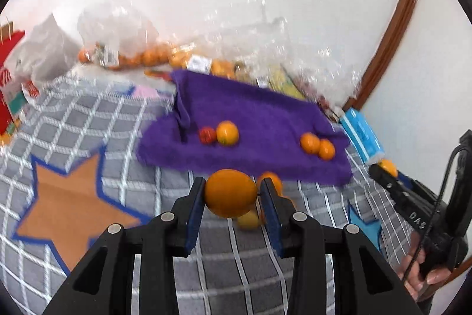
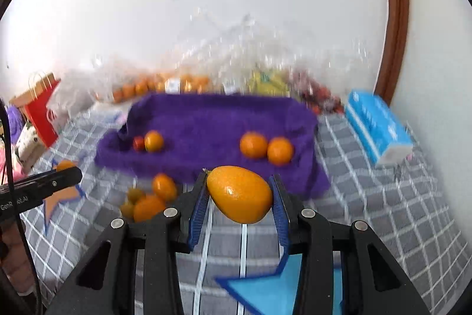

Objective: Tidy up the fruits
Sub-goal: 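Carry the mango and the orange over the purple towel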

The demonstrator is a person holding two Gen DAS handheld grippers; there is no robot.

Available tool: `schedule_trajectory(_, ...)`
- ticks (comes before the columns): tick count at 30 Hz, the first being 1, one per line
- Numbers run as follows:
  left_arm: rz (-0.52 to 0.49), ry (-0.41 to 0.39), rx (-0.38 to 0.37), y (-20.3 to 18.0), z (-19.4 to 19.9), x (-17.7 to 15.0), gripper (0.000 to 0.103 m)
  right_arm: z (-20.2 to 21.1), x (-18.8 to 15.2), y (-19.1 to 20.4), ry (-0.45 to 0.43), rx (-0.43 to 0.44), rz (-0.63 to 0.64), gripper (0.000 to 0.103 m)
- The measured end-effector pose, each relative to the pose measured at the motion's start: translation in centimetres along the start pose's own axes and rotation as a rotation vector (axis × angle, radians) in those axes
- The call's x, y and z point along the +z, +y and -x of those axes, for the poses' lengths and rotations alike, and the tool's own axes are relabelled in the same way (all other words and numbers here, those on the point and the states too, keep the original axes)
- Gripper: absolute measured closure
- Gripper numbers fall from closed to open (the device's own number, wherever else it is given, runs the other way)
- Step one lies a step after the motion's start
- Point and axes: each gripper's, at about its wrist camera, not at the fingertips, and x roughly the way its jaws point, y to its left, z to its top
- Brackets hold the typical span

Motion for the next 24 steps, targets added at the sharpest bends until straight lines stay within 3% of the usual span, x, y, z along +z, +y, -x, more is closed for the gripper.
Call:
schedule_trajectory(8, -0.021, -0.071, 0.052, -0.6, -2.1, 4.8, 0.067, -2.4, 4.1, -0.2, -0.014, 0.01, -0.033, 0.062)
schedule_trajectory(14, 0.01, -0.089, 0.01, -0.4, -5.4, 7.2, 0.067, -5.0, 6.1, -0.6, -0.012, 0.042, -0.048, 0.062)
schedule_trajectory(20, 0.023, -0.104, 0.023, 0.4, -8.4, 7.2, 0.067, -9.2, 5.1, -1.7, 0.03, 0.061, -0.072, 0.062)
schedule_trajectory(24, 0.04, -0.075, 0.001, 1.5, -9.5, 6.3, 0.067, -11.5, 3.7, -3.0, 0.105, 0.08, -0.105, 0.062)
